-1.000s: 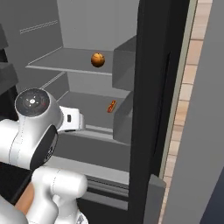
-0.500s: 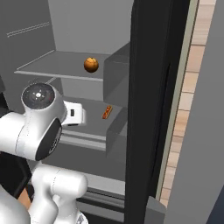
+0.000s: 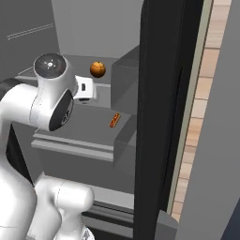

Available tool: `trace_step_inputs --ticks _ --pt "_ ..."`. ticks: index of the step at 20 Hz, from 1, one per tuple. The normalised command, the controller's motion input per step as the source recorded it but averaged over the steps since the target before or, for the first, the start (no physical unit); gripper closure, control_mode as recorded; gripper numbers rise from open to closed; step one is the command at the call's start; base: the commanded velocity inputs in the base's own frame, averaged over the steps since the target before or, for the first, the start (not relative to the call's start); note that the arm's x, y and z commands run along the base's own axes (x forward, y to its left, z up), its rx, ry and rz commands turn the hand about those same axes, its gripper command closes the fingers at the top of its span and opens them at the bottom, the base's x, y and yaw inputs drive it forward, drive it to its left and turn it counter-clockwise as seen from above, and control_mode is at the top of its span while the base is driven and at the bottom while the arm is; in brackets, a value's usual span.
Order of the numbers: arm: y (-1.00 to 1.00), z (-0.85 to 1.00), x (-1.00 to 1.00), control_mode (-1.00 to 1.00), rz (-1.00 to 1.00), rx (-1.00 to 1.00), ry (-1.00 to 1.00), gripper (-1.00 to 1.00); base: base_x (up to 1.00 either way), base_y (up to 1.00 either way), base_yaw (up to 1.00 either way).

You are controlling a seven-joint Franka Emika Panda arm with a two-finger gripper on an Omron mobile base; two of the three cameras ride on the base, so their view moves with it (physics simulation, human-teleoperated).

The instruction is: Pick up the pear and orange from the fridge and place one fruit on each plate on the dining counter.

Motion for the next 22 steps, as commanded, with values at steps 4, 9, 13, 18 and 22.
trace_step_inputs --ticks 4,9,13,18,22 --pt "0.27 0.21 0.7 -1.0 -0.14 -0.01 -0.01 -1.0 0.0 0.0 0.0" --pt "0.14 0.0 0.74 -1.0 -0.25 -0.04 0.0 -1.0 0.0 0.0 0.0" --pt "-0.03 0.0 0.74 -1.0 -0.25 0.0 0.01 -1.0 0.0 0.0 0.0" --pt "0.0 0.0 0.77 -1.0 -0.21 0.0 0.01 -1.0 0.0 0.0 0.0" --pt "-0.04 0.05 0.7 -1.0 -0.1 0.0 0.06 -1.0 0.0 0.0 0.0"
